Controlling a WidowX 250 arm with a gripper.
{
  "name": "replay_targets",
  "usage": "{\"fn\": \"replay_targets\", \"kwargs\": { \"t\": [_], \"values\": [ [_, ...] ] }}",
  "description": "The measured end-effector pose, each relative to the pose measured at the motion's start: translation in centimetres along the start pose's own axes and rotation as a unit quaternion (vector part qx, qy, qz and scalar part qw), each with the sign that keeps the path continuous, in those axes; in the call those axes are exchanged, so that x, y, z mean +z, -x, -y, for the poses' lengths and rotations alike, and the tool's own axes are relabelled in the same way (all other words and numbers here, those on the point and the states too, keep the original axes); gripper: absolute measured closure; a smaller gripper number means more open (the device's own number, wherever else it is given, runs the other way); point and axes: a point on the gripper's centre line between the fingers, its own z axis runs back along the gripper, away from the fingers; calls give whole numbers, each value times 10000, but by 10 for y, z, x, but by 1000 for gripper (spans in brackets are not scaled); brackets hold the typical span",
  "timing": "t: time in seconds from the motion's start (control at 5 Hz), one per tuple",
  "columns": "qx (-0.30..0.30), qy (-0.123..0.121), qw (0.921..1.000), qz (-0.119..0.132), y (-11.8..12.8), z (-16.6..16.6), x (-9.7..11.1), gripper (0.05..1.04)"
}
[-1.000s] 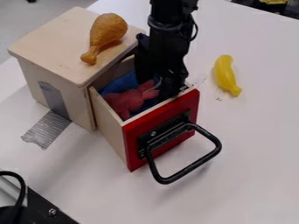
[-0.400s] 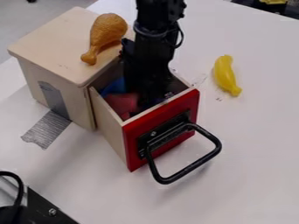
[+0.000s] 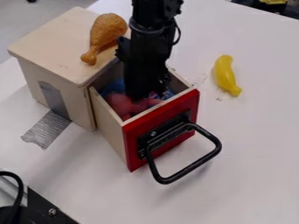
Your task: Take out the pink plush toy from the drawer and put it on the left-side of the drawer
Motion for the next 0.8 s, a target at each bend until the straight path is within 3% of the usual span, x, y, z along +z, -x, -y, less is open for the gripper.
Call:
{"fn": "replay_targets", "kwargs": {
  "t": [0.4, 0.6, 0.8],
  "values": [
    [199, 276, 9965, 757, 5, 5, 72, 1031],
    [344, 366, 9930, 1068, 20, 3, 96, 1021],
    [447, 516, 9909, 1162, 20, 2, 87, 890]
  ]
}}
